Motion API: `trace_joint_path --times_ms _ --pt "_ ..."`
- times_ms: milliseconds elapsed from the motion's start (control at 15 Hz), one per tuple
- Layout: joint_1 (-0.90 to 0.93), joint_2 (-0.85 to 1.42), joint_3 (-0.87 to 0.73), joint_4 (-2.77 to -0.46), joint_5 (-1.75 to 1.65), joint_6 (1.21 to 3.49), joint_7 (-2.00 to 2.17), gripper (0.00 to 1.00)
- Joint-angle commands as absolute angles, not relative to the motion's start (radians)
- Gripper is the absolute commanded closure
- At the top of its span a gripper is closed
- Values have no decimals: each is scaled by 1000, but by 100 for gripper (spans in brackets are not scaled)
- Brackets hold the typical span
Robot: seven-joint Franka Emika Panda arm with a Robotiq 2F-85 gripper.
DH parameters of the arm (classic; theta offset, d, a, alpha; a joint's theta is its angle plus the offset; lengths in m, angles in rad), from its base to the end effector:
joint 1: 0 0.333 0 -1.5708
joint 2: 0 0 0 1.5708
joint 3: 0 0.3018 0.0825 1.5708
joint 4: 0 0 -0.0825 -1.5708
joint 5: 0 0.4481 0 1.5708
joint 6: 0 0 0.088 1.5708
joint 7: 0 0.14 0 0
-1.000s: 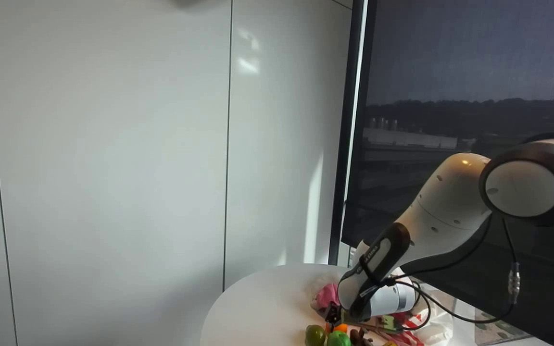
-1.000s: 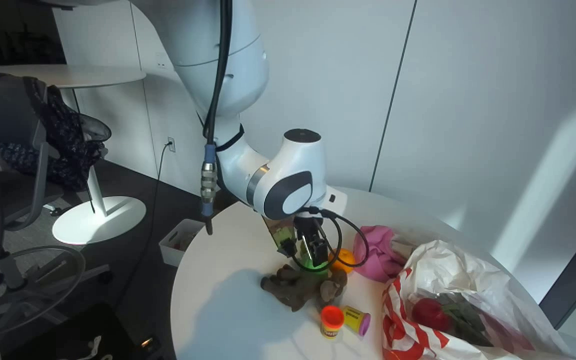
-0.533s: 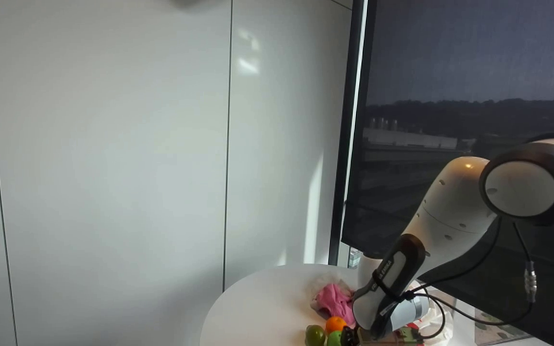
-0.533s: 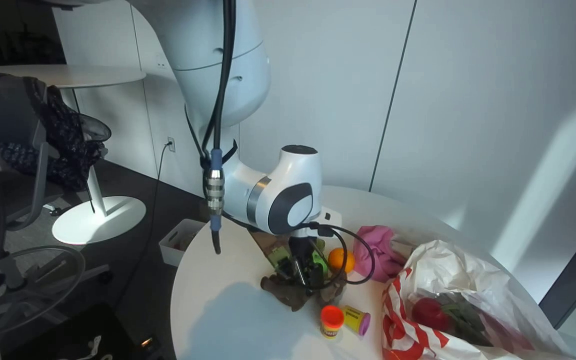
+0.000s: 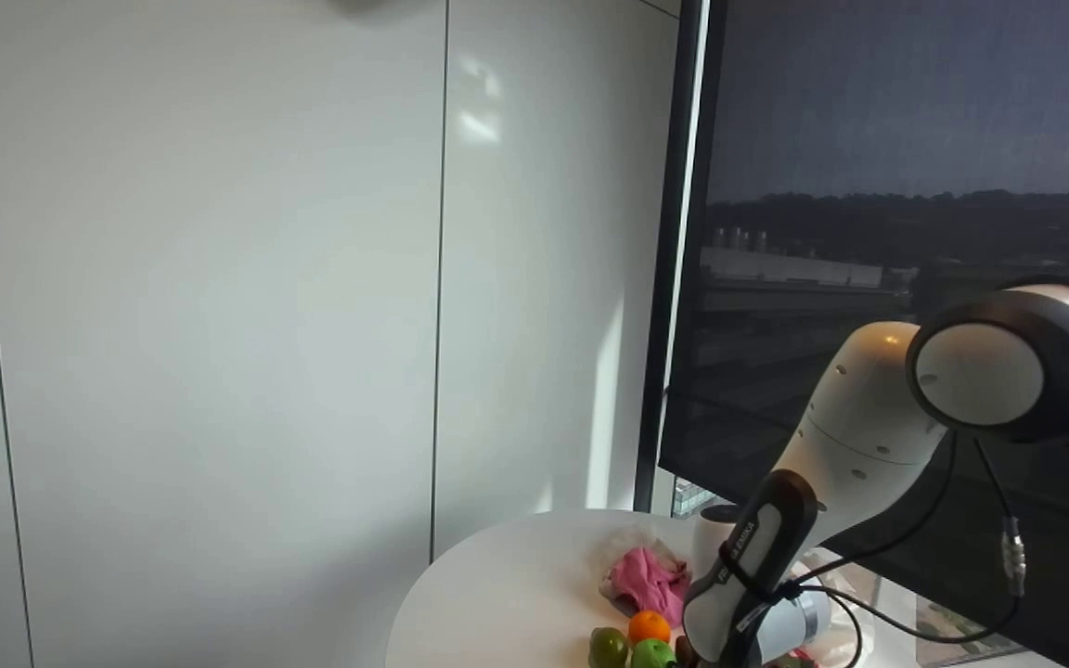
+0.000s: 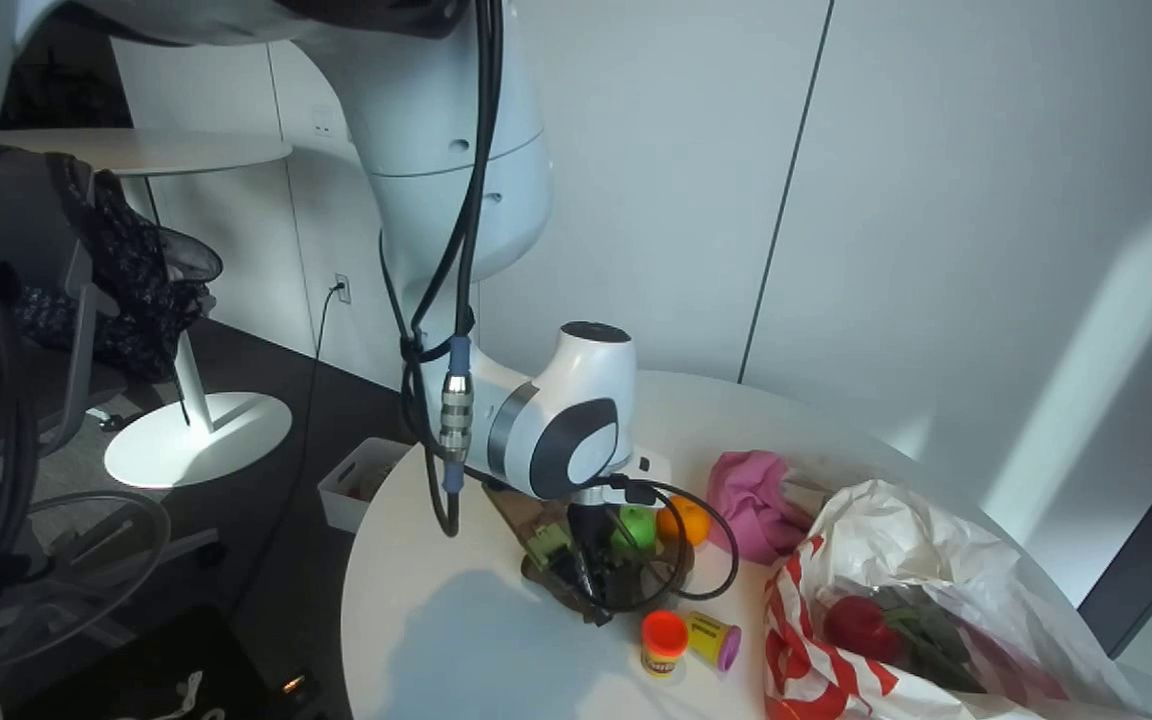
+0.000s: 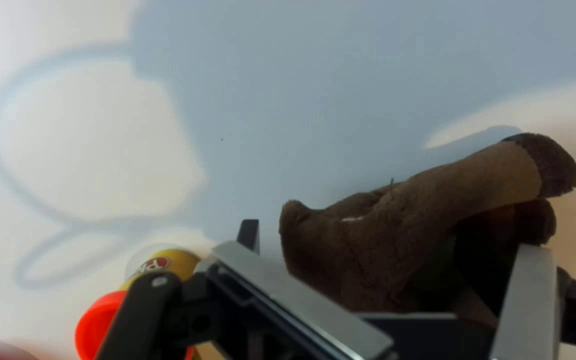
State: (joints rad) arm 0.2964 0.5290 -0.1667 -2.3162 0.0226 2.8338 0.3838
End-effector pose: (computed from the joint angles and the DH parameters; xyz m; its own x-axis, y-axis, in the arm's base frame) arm 0.5199 0.0514 0.0108 0.9680 -0.2497 0.0255 -0.2510 -0.9653 0.0727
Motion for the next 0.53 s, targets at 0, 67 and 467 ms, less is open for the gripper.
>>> trace_joint_path --times_ms 0,67,467 --pt "261 560 -160 -2295 3 2890 359 0" --pt "265 566 -168 -2292 0 2904 359 10" --pt "253 561 -162 -2299 17 2913 348 65"
